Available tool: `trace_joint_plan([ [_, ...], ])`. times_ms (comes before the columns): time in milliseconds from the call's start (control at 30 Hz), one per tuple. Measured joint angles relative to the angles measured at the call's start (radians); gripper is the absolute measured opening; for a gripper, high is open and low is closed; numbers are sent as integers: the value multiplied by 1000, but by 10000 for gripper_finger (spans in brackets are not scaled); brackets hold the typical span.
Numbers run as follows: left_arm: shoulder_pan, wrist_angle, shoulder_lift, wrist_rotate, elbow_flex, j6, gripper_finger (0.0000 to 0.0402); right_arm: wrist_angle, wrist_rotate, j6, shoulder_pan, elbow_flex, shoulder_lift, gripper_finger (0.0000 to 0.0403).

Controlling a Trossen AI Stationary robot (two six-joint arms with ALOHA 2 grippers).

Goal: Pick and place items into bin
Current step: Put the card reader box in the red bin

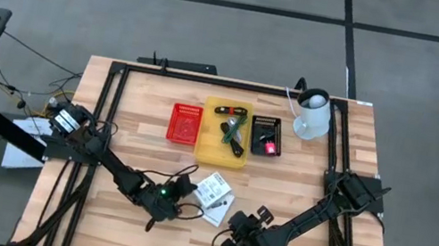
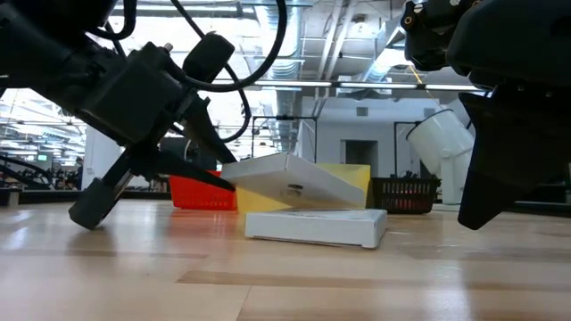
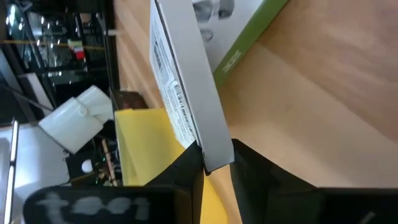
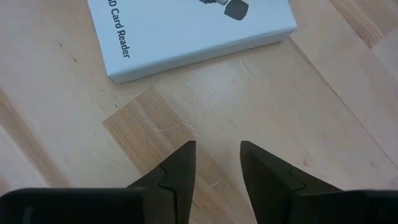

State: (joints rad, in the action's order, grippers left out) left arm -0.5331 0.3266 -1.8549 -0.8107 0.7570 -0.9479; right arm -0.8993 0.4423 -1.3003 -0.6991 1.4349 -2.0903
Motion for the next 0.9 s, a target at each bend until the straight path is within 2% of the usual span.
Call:
trace_joint_plan([
  [233,-5,5,0,-75,0,11,51,0,0,0,0,0,0,121],
  [500,-20,7,0,-243,0,0,51,0,0,1,0,0,0,121],
  [733,-50,72,7,-426,0,-110,50,1,0,2,0,0,0,121],
  [900,-70,92,53,-468,0,-154,50,2,0,2,0,0,0,121],
])
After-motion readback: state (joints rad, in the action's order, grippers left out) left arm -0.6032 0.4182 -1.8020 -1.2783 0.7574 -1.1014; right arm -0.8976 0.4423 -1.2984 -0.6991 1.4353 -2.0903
